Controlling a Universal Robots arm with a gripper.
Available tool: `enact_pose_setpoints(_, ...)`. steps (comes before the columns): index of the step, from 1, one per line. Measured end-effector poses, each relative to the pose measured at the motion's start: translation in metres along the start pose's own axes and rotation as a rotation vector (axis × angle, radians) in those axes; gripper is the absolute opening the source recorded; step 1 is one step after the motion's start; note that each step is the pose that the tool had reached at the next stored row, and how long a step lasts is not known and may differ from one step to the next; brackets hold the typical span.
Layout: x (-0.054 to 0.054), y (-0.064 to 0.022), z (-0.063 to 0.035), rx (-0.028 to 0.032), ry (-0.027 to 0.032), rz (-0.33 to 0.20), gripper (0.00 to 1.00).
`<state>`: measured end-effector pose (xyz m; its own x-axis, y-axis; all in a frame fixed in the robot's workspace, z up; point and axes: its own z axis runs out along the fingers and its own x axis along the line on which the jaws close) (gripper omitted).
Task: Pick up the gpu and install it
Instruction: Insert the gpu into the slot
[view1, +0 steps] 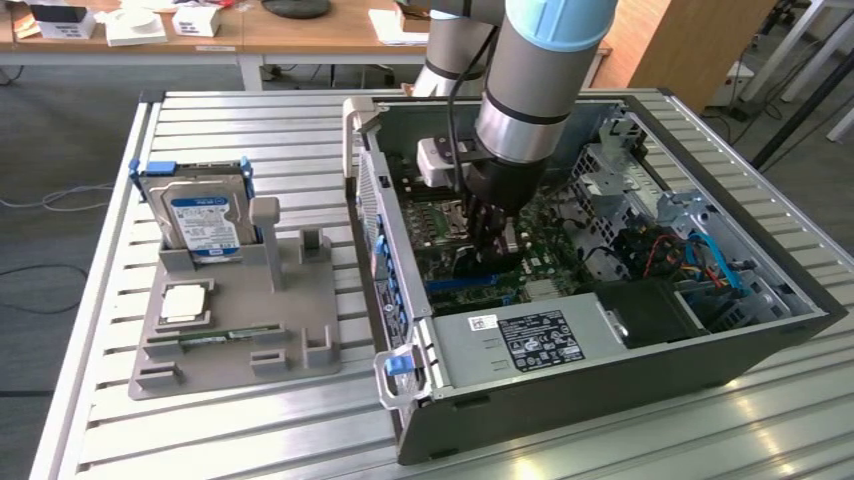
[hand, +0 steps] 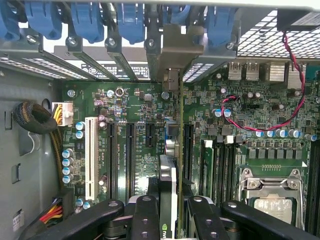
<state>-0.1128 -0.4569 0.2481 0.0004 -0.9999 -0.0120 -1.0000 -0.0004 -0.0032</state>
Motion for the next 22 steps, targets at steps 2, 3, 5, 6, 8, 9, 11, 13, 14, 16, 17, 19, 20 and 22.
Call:
enact_pose_setpoints(2,0.0001,-0.0006,0.0,0.0,0.0,0.0,0.27)
enact_pose_setpoints(3,0.0,-0.0008,0.0,0.0001,0.0,0.0,0.27)
enact_pose_setpoints(5,0.0,-0.001,0.0,0.0001,0.0,0.0,0.27)
enact_pose_setpoints(6,0.0,-0.0011,0.0,0.0,0.0,0.0,0.27)
enact_pose_setpoints(8,0.0002,-0.001,0.0,0.0,0.0,0.0,0.27)
enact_pose_setpoints(9,0.0002,-0.001,-0.0002,0.0001,-0.0001,0.0,0.27)
enact_pose_setpoints(11,0.0002,-0.001,-0.0009,0.0002,0.0,0.0,0.27)
enact_pose_setpoints(13,0.0001,-0.0009,-0.0016,0.0004,0.0,0.0,0.27)
enact_pose_setpoints(14,0.0002,-0.0009,-0.0021,0.0005,0.0001,0.0,0.27)
enact_pose_setpoints(16,0.0001,-0.0008,-0.0026,0.0012,-0.0002,0.0,0.27)
enact_pose_setpoints(17,0.0001,-0.0008,-0.0026,0.0013,-0.0003,0.0,0.27)
enact_pose_setpoints(19,0.0001,-0.0007,-0.0027,0.0016,-0.0002,0.0,0.27)
enact_pose_setpoints(20,0.0001,-0.0007,-0.0028,0.0016,0.0,0.0,0.27)
enact_pose_setpoints(22,0.0001,-0.0005,-0.0028,0.0018,0.0,0.002,0.27)
